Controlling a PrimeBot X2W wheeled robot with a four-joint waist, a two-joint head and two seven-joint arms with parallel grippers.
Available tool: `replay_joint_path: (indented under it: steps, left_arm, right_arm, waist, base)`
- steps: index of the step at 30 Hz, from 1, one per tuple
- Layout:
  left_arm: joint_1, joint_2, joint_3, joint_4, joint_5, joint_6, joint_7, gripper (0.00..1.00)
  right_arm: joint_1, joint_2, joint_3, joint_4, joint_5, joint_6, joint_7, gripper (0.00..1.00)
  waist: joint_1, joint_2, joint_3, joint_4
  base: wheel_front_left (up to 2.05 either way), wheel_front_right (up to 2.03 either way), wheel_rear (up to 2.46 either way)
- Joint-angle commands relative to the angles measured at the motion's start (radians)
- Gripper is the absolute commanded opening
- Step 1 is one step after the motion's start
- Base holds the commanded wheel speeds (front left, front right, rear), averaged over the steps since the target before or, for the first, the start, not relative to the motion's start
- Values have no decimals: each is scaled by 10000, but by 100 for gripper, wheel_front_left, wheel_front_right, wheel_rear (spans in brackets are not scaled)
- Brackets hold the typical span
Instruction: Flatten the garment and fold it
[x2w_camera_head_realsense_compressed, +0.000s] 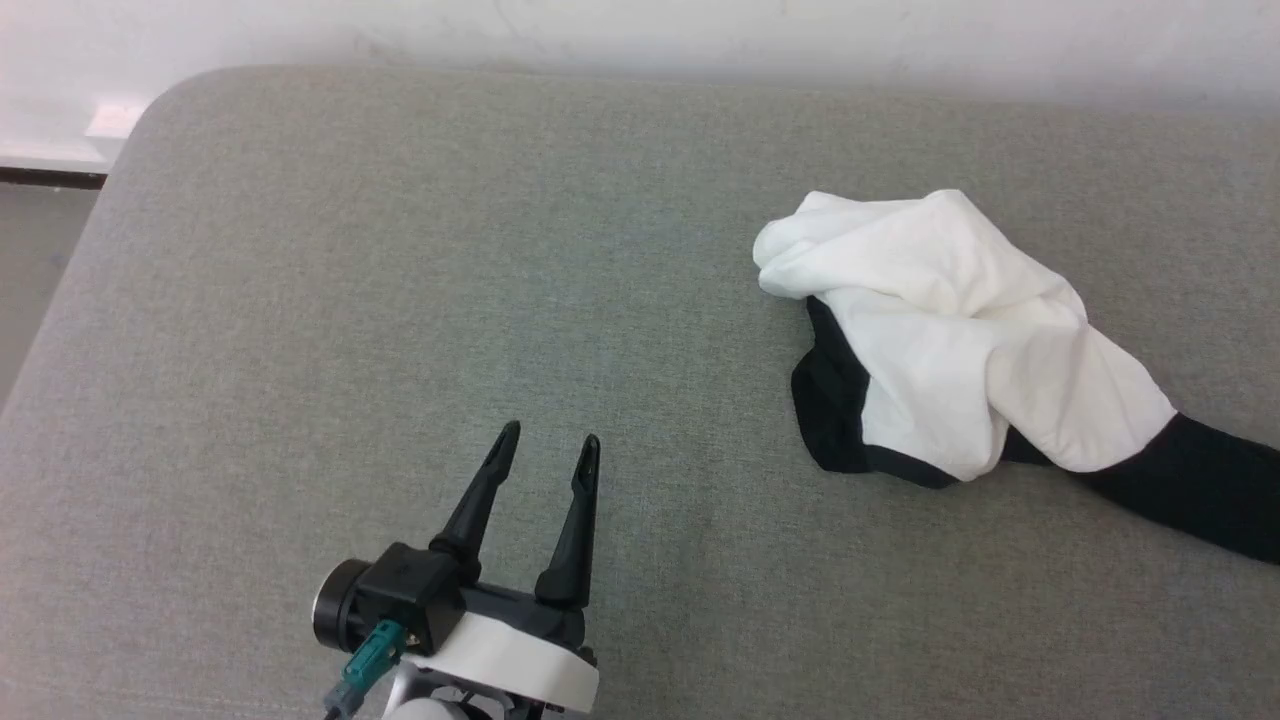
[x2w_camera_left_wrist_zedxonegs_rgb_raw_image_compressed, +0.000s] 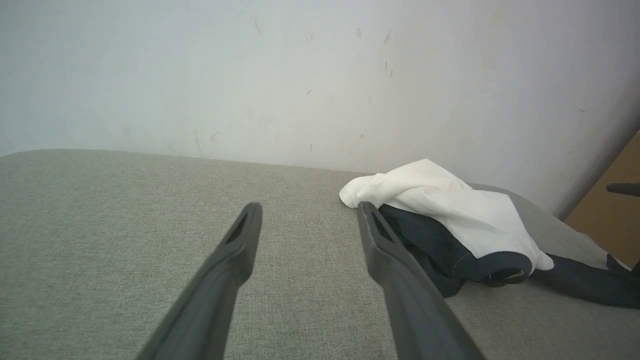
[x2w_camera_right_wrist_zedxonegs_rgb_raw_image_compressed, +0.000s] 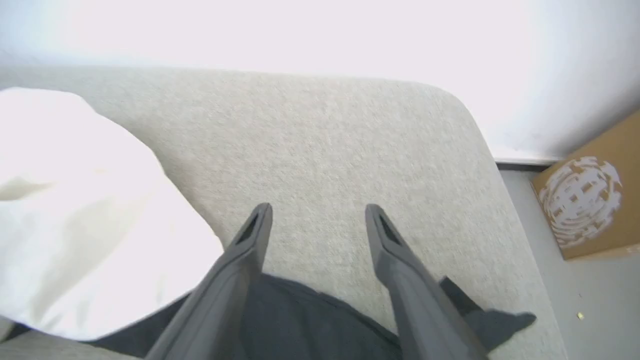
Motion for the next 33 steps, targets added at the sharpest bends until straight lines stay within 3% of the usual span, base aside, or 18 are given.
replay_joint_path:
  steps: [1,5,9,16,23,24,25,26,33]
  left_arm:
    - [-13,0,3,-53,-76,28,-20,100]
    - [-89,-69,-74,-94,-114,37,-71,100]
    - [-233,-146,-225,-123,-104,39,-109,100]
    - [-627,-268,-467,-116,-83,100,-148,100]
    - [-855,-332,-545,-128,-95,173,-158,100]
    - [-870,-339,-550,-127,-95,182,-159,100]
    - [-885,-345,-552,-122,-94,189,-159,100]
    - [-903,-351,-552,-118,-93,197,-160,100]
    - [-980,-370,-438,-96,-33,192,-161,100]
  right_arm:
    - [-219,13,211,-262,173,-9,189,100]
    - [-649,154,992,-937,377,-9,1291,100]
    - [-886,255,1454,-742,393,-9,2354,100]
    - [-1200,-154,1861,70,121,-9,3150,100]
    - [-1030,-613,2680,319,770,-9,4045,100]
    - [-994,-681,2797,313,852,-9,4143,64]
    - [-990,-728,2875,270,921,-9,4117,37]
    - [-1029,-758,2916,197,947,-9,3935,1]
    - [-2320,-738,3100,-249,837,-9,1965,0]
  waist:
    - [1,-1,28,62]
    - [1,-1,248,282]
    - [1,-1,701,619]
    - [1,-1,1577,1220]
    - [1,-1,1946,1342]
    - [1,-1,1968,1334]
    - [1,-1,1987,1318]
    - [1,-1,2001,1294]
    - [1,-1,1958,803]
  base:
    - [0,0,0]
    - [0,0,0]
    - [0,0,0]
    - [0,0,0]
    - [0,0,0]
    - [0,0,0]
    - [0,0,0]
    - [0,0,0]
    - [0,0,0]
